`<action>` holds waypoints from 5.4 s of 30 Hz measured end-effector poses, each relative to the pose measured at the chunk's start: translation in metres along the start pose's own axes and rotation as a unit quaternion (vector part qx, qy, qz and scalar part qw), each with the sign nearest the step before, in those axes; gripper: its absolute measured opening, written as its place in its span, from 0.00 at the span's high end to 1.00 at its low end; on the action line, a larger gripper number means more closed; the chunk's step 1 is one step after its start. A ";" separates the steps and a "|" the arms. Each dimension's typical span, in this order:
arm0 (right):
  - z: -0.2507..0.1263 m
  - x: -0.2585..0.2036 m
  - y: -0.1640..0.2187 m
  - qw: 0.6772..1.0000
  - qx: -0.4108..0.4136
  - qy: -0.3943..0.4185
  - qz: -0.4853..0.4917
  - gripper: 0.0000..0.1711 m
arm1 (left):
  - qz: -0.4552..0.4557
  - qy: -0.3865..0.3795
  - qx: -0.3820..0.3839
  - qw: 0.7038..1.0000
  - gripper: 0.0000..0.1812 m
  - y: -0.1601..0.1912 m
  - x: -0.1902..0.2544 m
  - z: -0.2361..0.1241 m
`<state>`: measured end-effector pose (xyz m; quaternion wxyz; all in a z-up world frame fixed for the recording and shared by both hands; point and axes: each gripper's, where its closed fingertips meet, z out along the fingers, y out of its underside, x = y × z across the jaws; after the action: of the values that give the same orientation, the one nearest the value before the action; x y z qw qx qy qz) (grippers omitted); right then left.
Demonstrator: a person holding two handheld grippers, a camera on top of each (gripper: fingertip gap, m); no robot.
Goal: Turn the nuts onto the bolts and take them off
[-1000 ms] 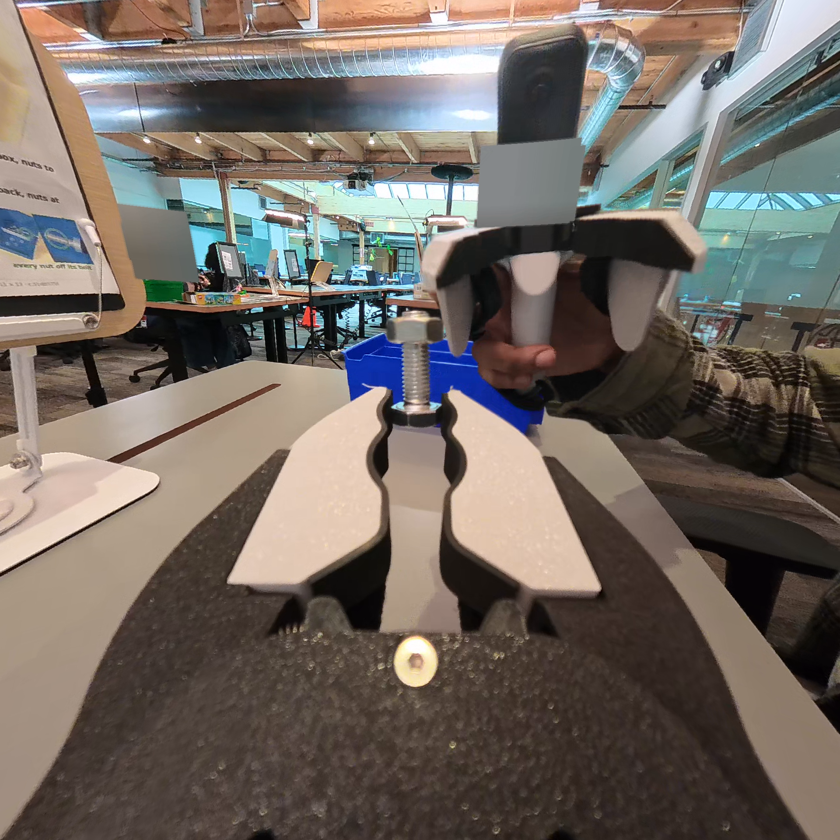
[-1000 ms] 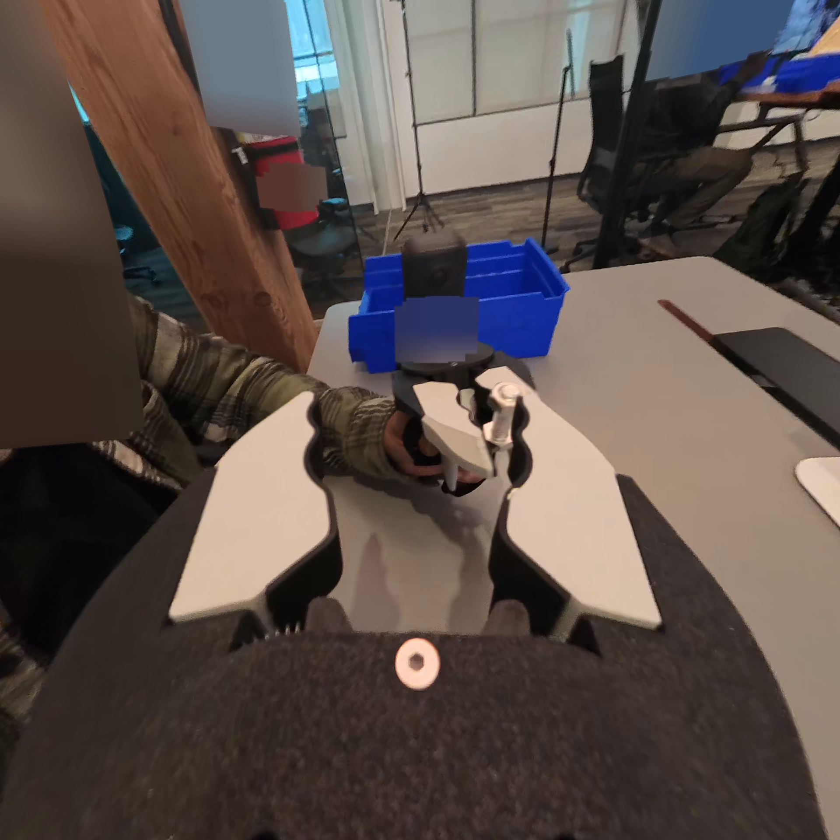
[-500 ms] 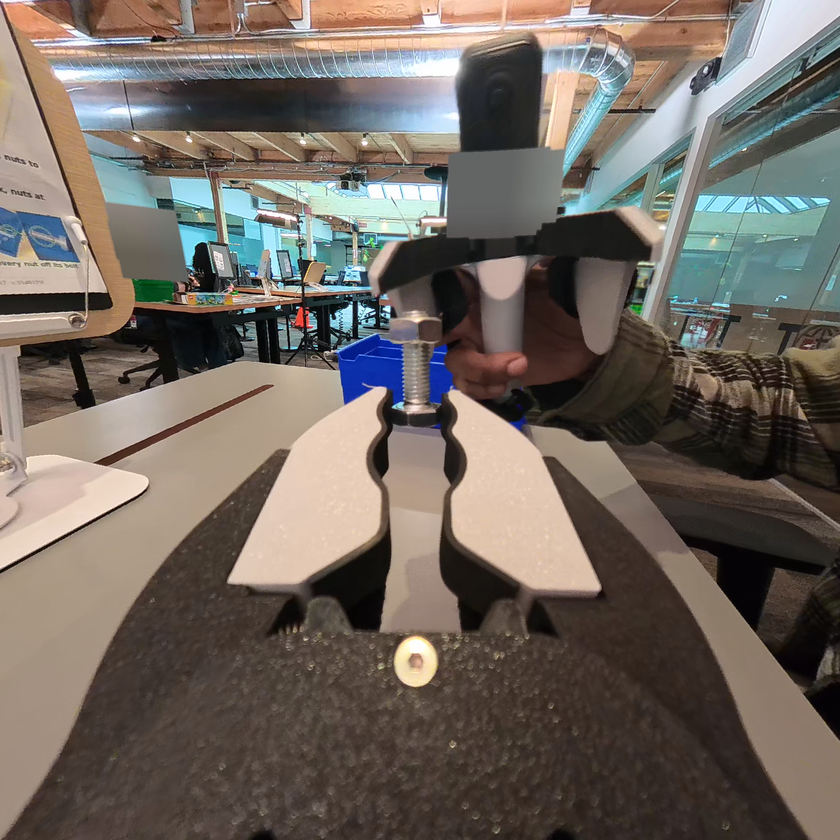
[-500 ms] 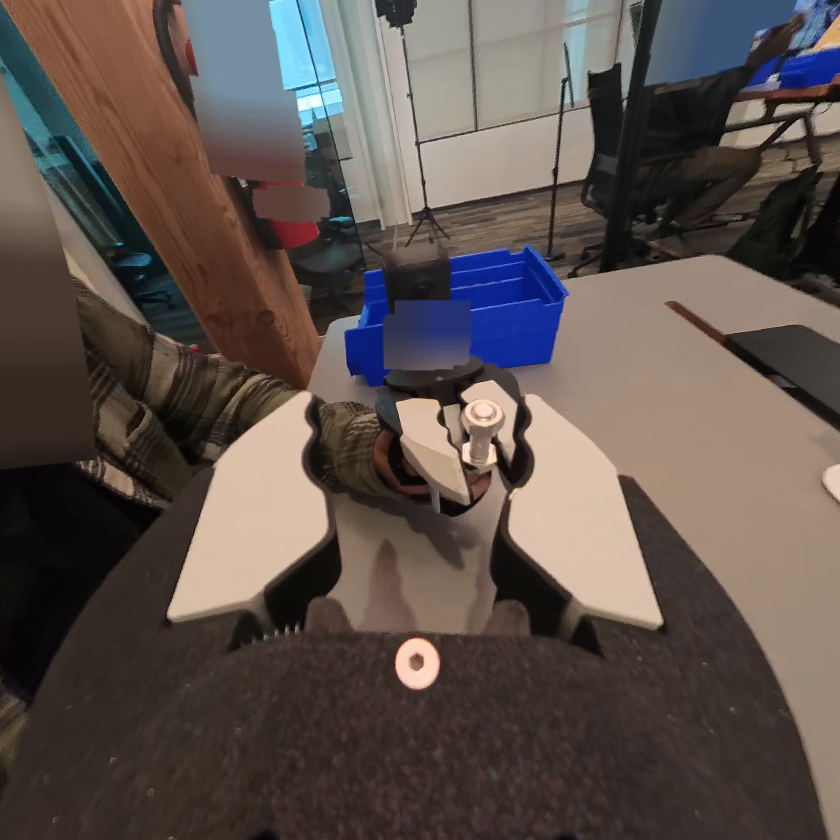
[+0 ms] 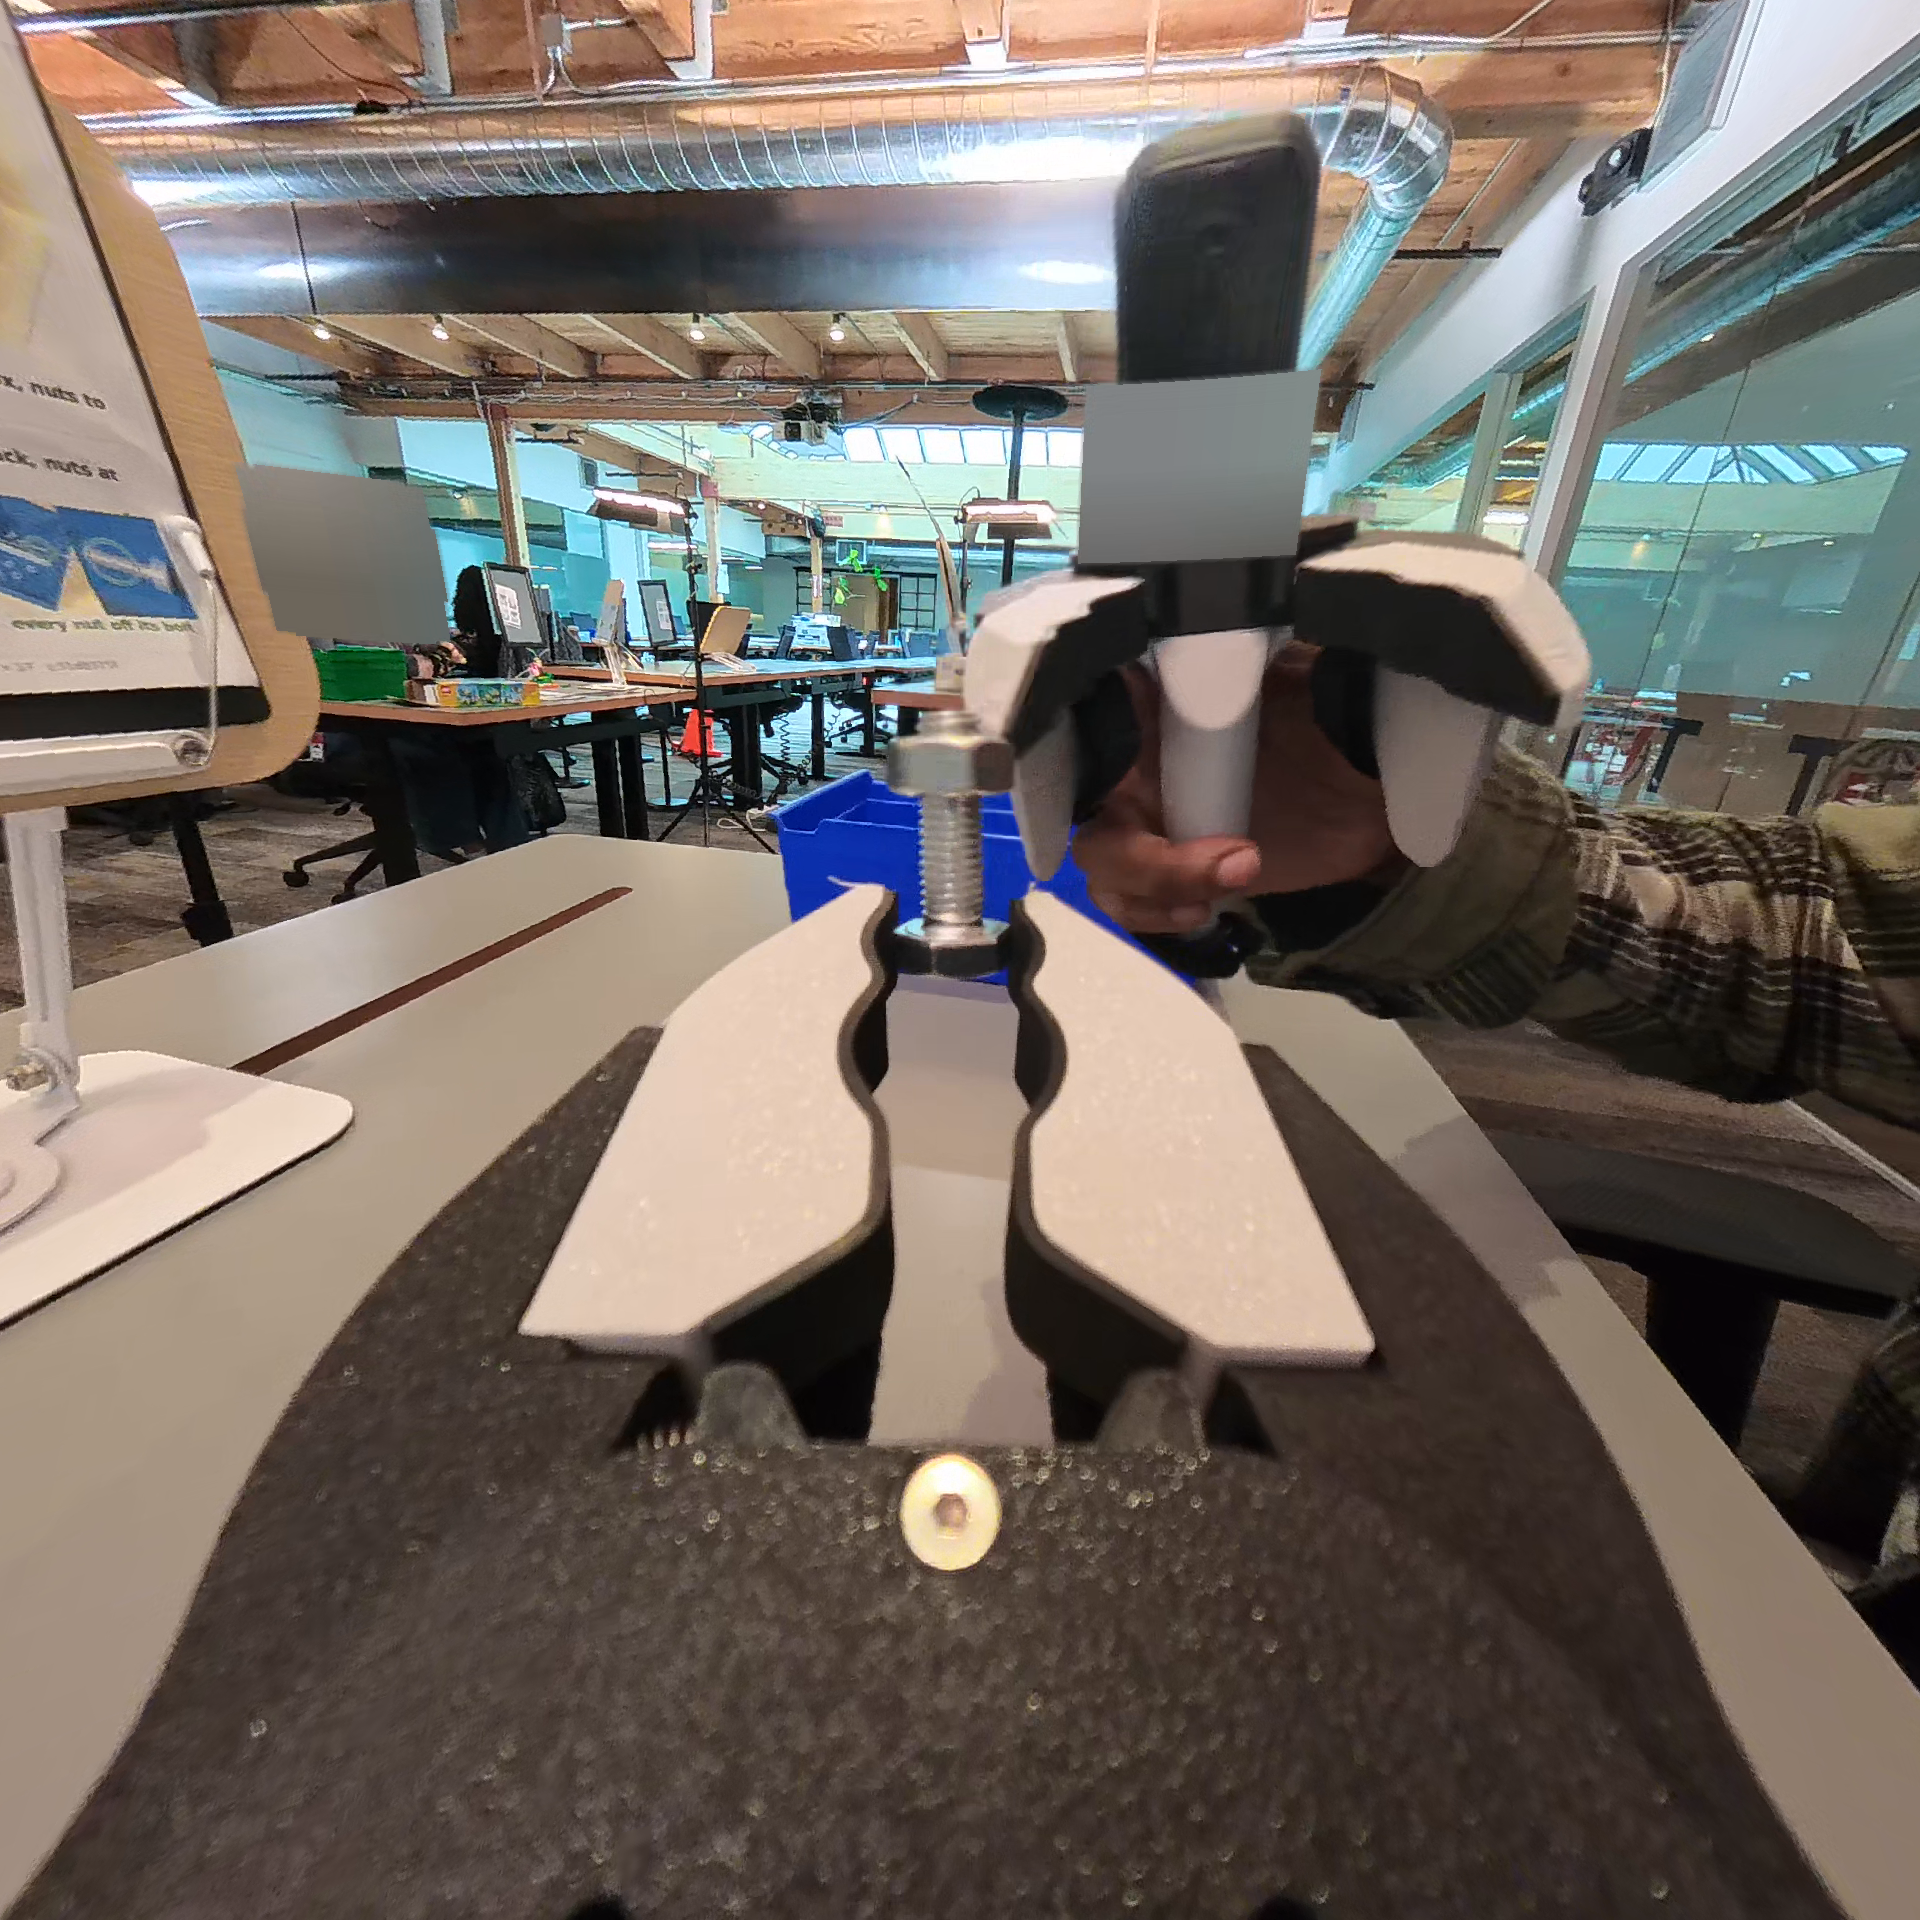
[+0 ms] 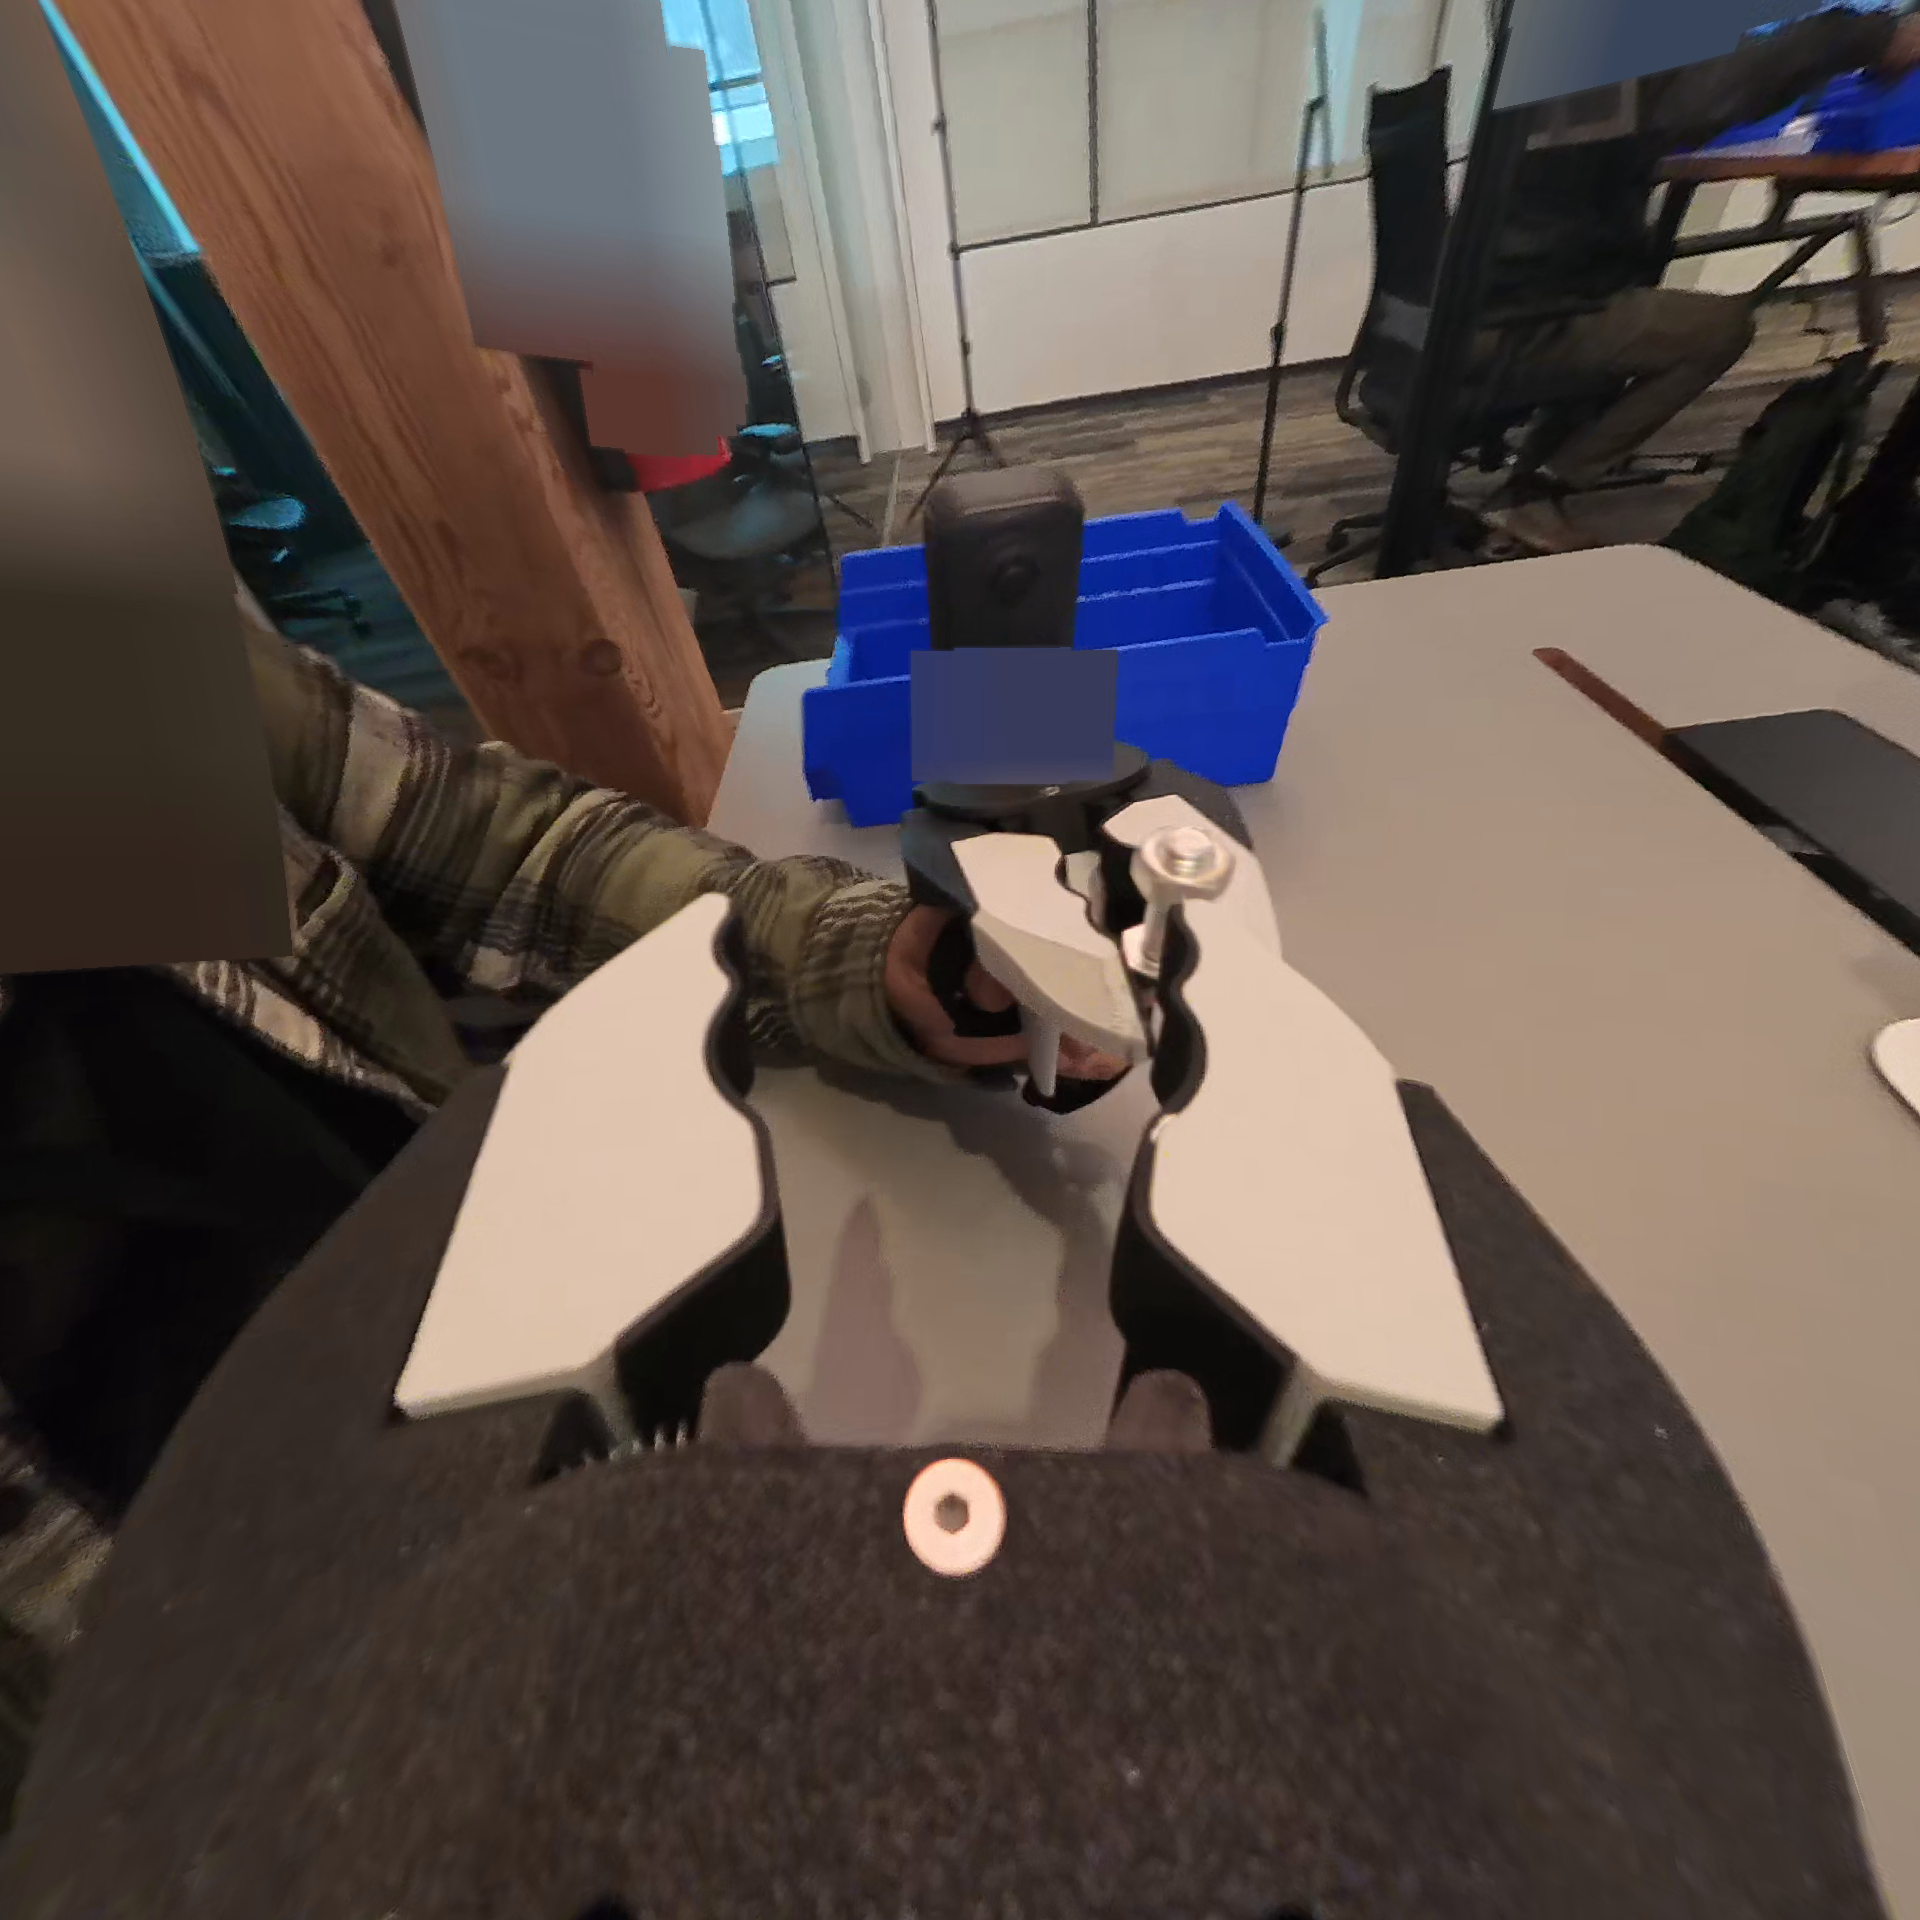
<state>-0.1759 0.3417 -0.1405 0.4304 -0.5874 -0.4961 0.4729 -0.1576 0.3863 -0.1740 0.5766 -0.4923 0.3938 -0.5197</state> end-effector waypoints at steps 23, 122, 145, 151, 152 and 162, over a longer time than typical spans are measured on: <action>0.000 0.009 -0.009 1.000 0.020 0.024 0.004 0.51 | -0.004 -0.005 0.003 1.000 0.89 -0.001 -0.004 -0.002; -0.401 0.128 0.244 0.756 -0.278 0.497 0.321 0.94 | 0.020 0.033 -0.077 0.996 0.77 0.034 0.018 0.020; -0.264 0.024 0.047 0.879 0.003 0.472 0.064 0.53 | 0.015 -0.104 -0.077 0.991 0.75 -0.028 0.005 -0.006; -0.222 0.022 0.043 0.899 0.034 0.433 0.051 0.58 | 0.037 -0.216 -0.123 0.968 0.76 -0.087 0.016 -0.083; -0.217 0.021 0.045 0.902 0.036 0.427 0.052 0.58 | 0.045 -0.239 -0.140 0.960 0.76 -0.095 0.016 -0.102; -0.199 0.021 0.065 0.910 0.054 0.408 0.052 0.62 | 0.016 -0.476 -0.288 0.831 0.77 -0.142 -0.034 -0.323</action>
<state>0.0328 0.3463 -0.1705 0.6011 -0.7301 -0.2195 0.2396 -0.5047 0.3718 -0.1037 0.5329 -0.8162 0.2103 -0.0751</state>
